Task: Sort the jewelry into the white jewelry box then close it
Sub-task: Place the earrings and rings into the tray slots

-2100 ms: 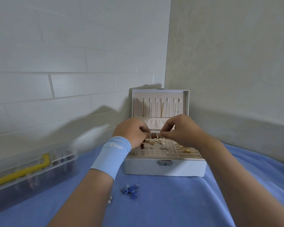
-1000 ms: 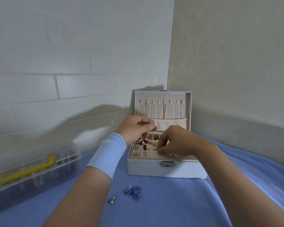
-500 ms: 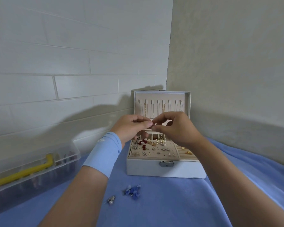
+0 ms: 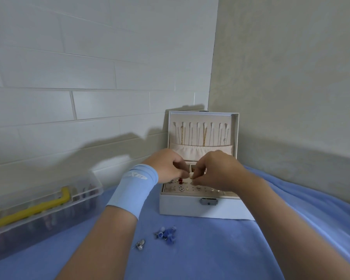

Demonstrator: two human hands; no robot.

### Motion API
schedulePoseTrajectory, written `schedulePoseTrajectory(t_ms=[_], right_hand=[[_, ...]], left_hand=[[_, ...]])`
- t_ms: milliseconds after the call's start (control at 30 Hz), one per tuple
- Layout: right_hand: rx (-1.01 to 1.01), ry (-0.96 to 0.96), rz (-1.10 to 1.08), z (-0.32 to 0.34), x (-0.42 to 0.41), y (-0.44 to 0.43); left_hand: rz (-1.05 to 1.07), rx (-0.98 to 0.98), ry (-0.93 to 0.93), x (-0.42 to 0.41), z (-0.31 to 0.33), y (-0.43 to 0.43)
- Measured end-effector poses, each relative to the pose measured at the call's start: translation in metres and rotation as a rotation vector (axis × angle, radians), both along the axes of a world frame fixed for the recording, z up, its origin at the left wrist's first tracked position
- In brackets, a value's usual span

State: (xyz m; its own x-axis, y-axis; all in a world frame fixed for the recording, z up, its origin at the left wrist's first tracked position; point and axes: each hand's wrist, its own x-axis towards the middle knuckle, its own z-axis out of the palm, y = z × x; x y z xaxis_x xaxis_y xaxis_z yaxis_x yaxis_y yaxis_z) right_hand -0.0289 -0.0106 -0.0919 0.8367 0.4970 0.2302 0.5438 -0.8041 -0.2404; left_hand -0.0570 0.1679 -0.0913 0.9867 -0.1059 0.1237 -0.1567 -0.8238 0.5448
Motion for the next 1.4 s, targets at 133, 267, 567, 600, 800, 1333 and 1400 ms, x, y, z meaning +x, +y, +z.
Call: schedulePoseTrajectory(t_ms=[133, 267, 567, 600, 800, 1333, 1400], right_hand=[[-0.122, -0.066, 0.009, 0.004, -0.006, 0.004], [-0.226, -0.101, 0.02, 0.004, -0.007, 0.008], [-0.198, -0.091, 0.0, 0.005, -0.007, 0.008], [-0.208, -0.093, 0.0, 0.004, -0.007, 0.008], [-0.253, -0.107, 0.011, 0.002, -0.007, 0.012], [0.116, 0.064, 0.15, 0.007, -0.019, 0.017], [0.128, 0.094, 0.229, 0.008, -0.032, 0.027]], left_hand=[[-0.008, 0.057, 0.005, 0.002, -0.002, -0.003], [-0.008, 0.065, 0.018, 0.002, -0.004, -0.005], [0.003, 0.097, 0.022, 0.001, -0.004, -0.006], [0.005, 0.102, 0.022, 0.001, -0.005, -0.006], [0.026, 0.107, 0.047, 0.003, -0.007, -0.006], [0.055, 0.072, -0.102, -0.045, -0.015, 0.02], [0.07, 0.072, -0.041, -0.058, -0.016, 0.033]])
